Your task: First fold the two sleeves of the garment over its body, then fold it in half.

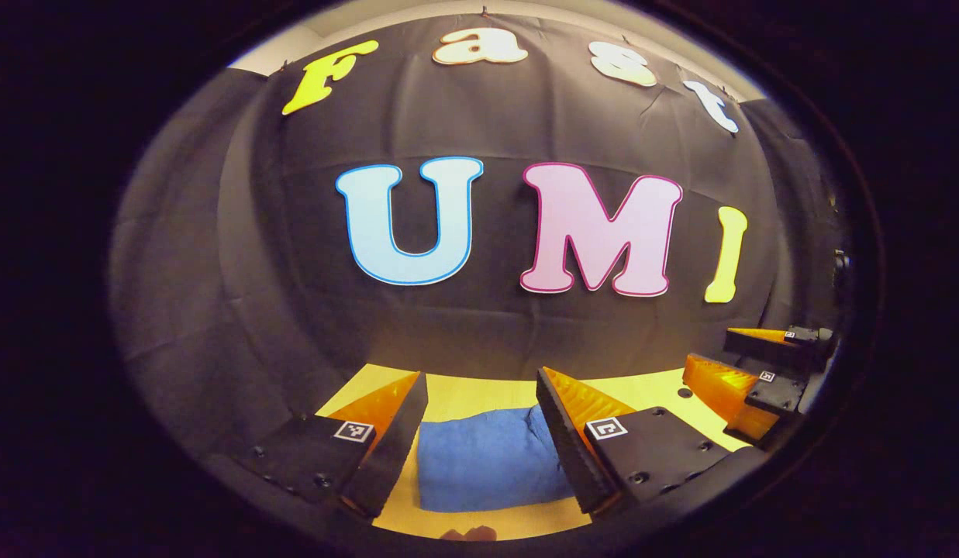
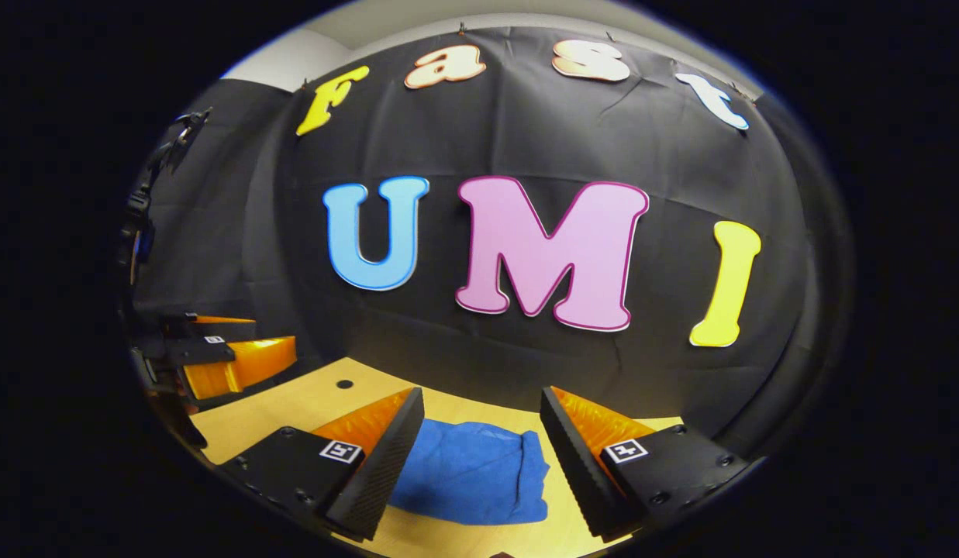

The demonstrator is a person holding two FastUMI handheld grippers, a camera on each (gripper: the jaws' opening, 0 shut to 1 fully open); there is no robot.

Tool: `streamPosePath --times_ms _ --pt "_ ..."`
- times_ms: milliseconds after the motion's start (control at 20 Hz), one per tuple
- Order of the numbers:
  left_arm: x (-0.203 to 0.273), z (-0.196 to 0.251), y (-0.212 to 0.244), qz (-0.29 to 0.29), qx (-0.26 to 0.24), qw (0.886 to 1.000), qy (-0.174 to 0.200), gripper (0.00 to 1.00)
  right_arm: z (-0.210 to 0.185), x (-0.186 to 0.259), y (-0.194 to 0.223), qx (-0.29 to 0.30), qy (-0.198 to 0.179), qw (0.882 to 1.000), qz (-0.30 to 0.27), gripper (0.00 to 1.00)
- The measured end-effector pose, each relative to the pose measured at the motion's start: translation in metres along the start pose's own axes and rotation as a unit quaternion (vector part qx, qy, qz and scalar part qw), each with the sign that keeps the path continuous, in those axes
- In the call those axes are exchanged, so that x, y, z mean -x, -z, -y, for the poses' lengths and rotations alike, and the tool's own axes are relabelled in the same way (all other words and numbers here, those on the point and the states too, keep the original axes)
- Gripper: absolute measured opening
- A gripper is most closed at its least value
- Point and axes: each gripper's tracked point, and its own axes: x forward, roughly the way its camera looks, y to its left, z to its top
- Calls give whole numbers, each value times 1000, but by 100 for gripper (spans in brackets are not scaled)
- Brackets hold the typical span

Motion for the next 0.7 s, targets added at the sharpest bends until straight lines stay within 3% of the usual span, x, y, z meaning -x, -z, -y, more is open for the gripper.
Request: streamPosePath --times_ms 150,300,550,700 --pt "40 7 -1 37 20 999 -5 82 -8 40 -16 36 -9 998 45 96" --pt "72 10 -14 96 16 995 -8 79 -14 80 -37 33 -7 997 71 96" --pt "141 24 5 94 18 995 17 80 -10 146 -61 10 39 995 93 96" --pt "170 29 15 92 9 995 36 80 -29 180 -65 15 25 995 98 96"
